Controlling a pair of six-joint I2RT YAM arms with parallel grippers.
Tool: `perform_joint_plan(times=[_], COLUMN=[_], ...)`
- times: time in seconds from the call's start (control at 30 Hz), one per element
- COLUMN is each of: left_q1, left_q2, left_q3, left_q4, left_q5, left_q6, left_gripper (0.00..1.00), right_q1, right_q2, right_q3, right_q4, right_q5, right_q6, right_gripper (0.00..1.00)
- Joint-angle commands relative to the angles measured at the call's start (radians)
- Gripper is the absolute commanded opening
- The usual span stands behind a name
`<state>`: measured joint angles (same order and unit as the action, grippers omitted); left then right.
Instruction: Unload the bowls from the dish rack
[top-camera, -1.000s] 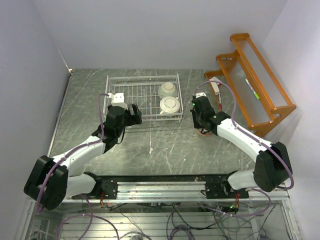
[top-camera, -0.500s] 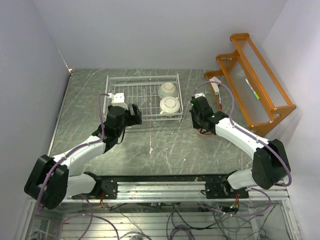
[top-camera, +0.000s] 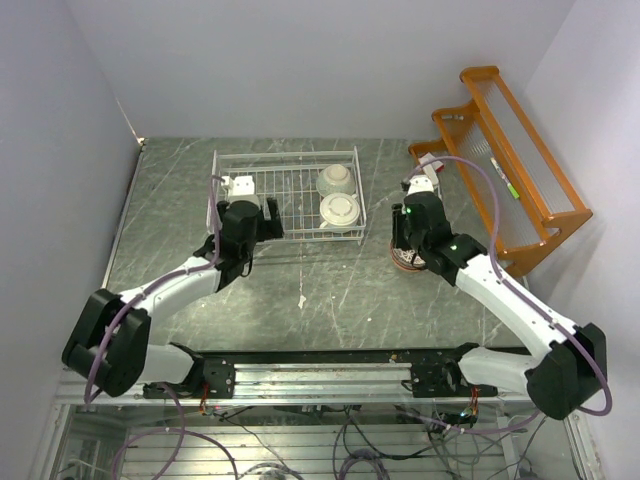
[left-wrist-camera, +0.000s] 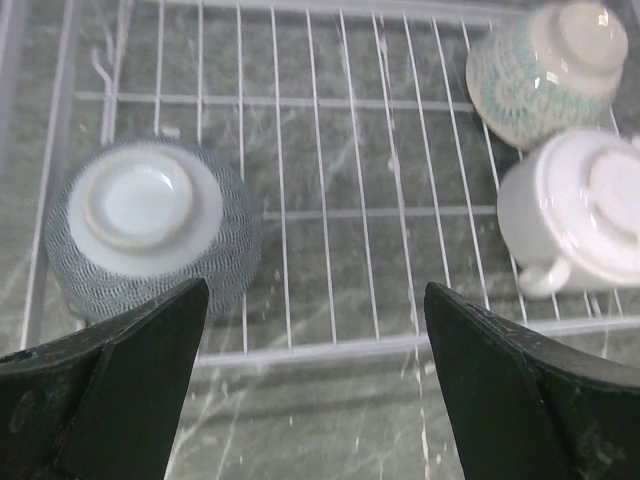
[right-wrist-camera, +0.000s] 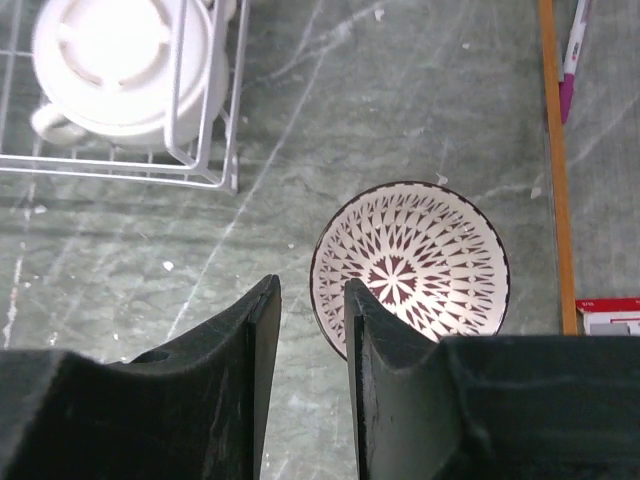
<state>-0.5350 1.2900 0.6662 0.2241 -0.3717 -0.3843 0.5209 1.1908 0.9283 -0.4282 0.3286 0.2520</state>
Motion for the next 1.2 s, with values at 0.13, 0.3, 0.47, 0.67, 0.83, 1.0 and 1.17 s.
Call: perform_joint_plan(times=[0.13,0.3,0.47,0.67,0.83,1.0,1.17], left_q1=[-0.008,0.051,0.132,0.152,0.178,0.186,0.19], left_q2=[0.15,0.241,0.272,0.288,0.322,0.336,0.354], left_q3=[0.233,0.341,0.336,0.283,0.267,0.245,0.251], left_q4=[-0.007,-0.099,-0.121,-0.081,-0.084,-0.058,-0.074], left_q5=[-0.287,-0.25,-0.151,-0.159,-0.142,-0.122,-0.1], left_q6=[0.126,0.125,0.068,0.057,0.056,0.053,0.045], left_gripper=[0.99,0.99,0.99,0.98,0.96,0.94,0.89], right_q1=[-0.002,-0.003,-0.003,-0.002,-0.003,-0.002,-0.003], right_q2=[-0.052,-0.051,-0.058,-0.065,-0.062,-0.063,-0.065], right_q3=[-0.052,-0.086,-0.091,-0.094,-0.107,-0.104,-0.102], right_q4=[0.113,0.143,0.146,0.161,0.165,0.159,0.154], right_q5=[-0.047,-0.037,-0.045,-0.051,-0.056,-0.053,-0.049], right_q6=[0.004,0.007,-0.002,-0.01,-0.008,-0.011,-0.011], right_gripper=[0.36,0.36,0.36,0.36,0.36,0.36,0.36])
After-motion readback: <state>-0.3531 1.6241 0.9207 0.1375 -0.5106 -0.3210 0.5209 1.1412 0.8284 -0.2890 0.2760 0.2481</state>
